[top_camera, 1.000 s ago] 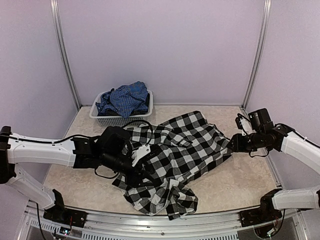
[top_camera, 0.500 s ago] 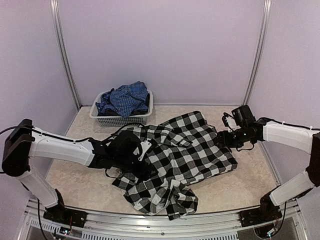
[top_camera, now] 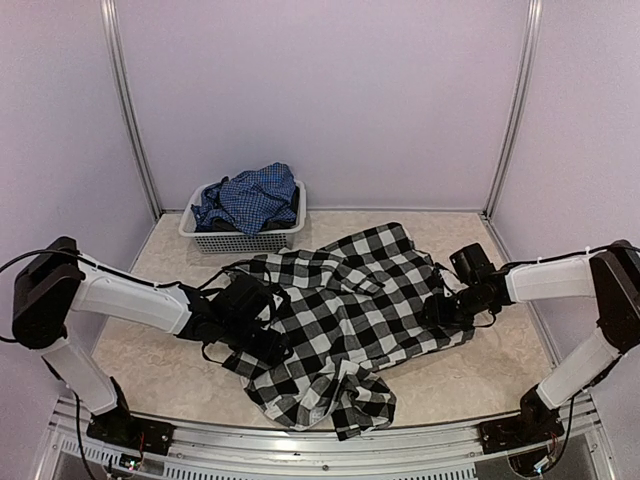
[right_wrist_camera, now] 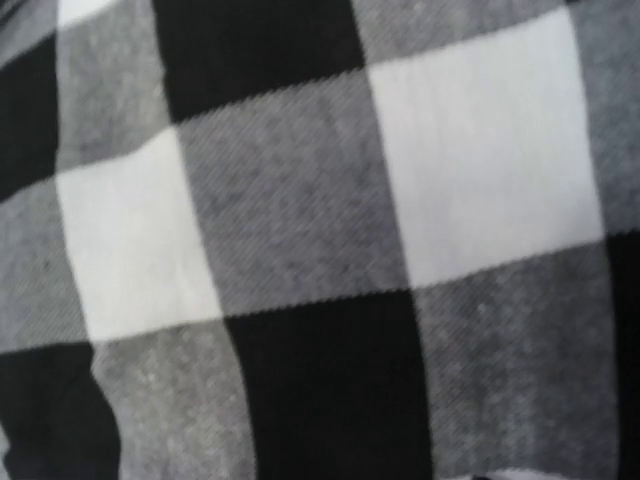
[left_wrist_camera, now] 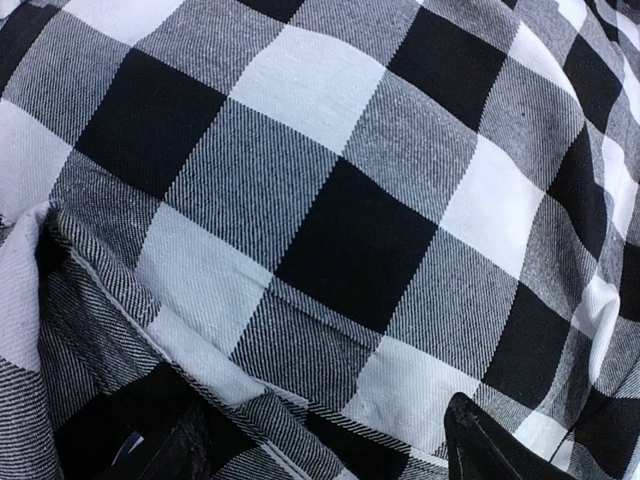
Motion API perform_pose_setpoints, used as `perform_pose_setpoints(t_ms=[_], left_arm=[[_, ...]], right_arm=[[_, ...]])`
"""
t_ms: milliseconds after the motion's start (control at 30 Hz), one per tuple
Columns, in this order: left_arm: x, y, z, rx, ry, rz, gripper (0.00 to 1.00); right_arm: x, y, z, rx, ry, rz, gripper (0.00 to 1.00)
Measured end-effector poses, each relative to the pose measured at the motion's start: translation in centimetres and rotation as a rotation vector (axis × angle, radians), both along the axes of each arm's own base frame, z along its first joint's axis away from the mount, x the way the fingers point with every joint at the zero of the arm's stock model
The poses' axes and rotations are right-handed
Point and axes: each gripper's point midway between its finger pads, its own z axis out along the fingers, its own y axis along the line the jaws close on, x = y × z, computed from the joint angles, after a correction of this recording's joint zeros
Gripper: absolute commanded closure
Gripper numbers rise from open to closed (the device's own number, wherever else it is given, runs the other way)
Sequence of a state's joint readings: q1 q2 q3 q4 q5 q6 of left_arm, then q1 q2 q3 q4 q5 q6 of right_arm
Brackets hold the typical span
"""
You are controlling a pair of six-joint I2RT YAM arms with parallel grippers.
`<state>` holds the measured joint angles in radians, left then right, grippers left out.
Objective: Fold and stack the long sleeve shirts
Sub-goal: Rotate the flattened shirt at the center of the board.
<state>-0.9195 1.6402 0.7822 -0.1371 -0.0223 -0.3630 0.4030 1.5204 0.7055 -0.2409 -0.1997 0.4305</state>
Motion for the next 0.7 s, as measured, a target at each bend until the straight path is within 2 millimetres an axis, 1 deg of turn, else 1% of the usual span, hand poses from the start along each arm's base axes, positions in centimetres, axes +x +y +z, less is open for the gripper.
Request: perform_pose_setpoints(t_ms=[67, 200, 300, 433, 500, 567, 700], left_arm=[[0.3, 0.3, 0.0, -0.012, 0.005, 0.018, 0.23], [1.3, 1.9, 0.1, -0.036, 0.018, 0.07, 0.23], [2.7, 3.8, 0.1, -0.041, 0.021, 0.132, 0.23], [4.0, 6.4, 0.3, -0.039, 0.025, 0.21, 0.22], [4.6, 7.5, 0.3, -0.035, 0.026, 0.242, 0.22], [5.1, 8.1, 0.5, -0.035, 0.022, 0.261, 0.21], [6.4, 8.6, 0.8, -0.021, 0.003, 0.274, 0.2]], right_arm=[[-0.5, 0.1, -0.1, 0.016, -0.001, -0.012, 0.39], [-2.1, 0.3, 0.0, 0.044, 0.01, -0.033, 0.37], [-4.2, 1.0, 0.1, 0.052, 0.035, -0.029, 0.34], [-7.4, 2.9, 0.1, 0.033, 0.077, 0.013, 0.31], [-8.5, 3.6, 0.0, 0.027, 0.091, 0.03, 0.3], [-8.7, 3.8, 0.1, 0.018, 0.093, 0.031, 0.29], [-8.0, 3.6, 0.1, -0.024, 0.095, 0.019, 0.28]])
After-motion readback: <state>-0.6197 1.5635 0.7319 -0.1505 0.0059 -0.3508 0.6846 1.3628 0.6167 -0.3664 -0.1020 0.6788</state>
